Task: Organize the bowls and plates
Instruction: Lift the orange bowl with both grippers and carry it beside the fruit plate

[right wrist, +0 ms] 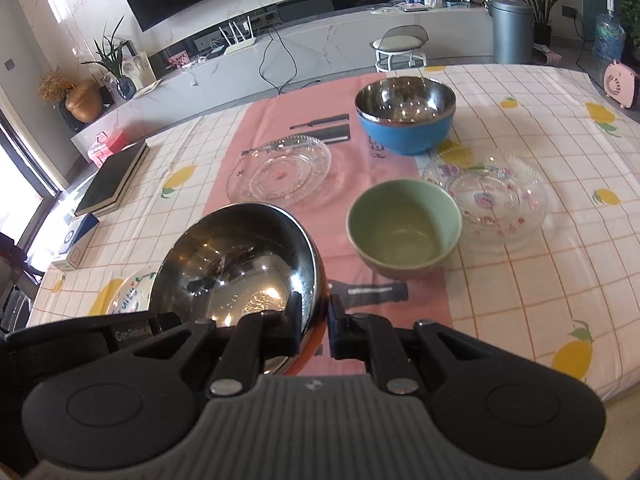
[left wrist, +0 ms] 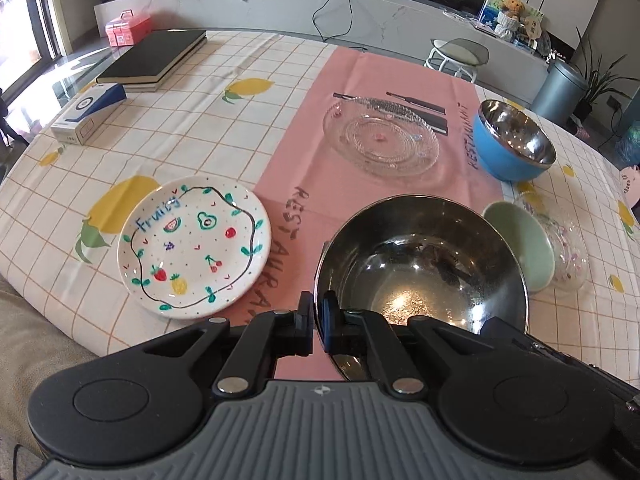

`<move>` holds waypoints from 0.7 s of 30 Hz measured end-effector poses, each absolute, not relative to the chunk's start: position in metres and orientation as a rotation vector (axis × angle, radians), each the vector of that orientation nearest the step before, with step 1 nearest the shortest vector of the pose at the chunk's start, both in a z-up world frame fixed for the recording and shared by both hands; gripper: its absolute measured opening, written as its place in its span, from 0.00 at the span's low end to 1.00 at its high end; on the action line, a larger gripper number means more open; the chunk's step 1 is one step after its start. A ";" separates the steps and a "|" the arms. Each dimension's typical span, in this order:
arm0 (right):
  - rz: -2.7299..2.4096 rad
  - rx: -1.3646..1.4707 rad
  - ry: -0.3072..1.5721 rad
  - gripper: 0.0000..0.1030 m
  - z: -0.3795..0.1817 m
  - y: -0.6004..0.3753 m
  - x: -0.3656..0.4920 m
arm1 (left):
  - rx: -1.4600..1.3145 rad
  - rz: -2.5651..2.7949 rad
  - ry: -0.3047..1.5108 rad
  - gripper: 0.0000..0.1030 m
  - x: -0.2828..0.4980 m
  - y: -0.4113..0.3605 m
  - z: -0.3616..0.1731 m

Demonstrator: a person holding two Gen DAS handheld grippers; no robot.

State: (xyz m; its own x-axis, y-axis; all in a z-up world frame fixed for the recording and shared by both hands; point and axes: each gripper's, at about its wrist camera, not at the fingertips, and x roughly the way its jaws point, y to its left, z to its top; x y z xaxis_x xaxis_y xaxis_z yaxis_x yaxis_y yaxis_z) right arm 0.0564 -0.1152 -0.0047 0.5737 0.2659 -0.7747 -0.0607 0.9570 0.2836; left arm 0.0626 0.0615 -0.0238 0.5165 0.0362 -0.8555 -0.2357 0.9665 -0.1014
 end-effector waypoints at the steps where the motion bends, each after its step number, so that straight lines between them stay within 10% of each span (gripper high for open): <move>1: 0.191 0.238 0.954 0.10 -0.009 -0.116 0.054 | -0.218 0.162 1.029 0.04 0.063 0.061 -0.028; 21: 0.156 0.173 0.970 0.10 -0.030 -0.110 0.053 | -0.172 0.111 1.010 0.07 0.060 0.056 -0.045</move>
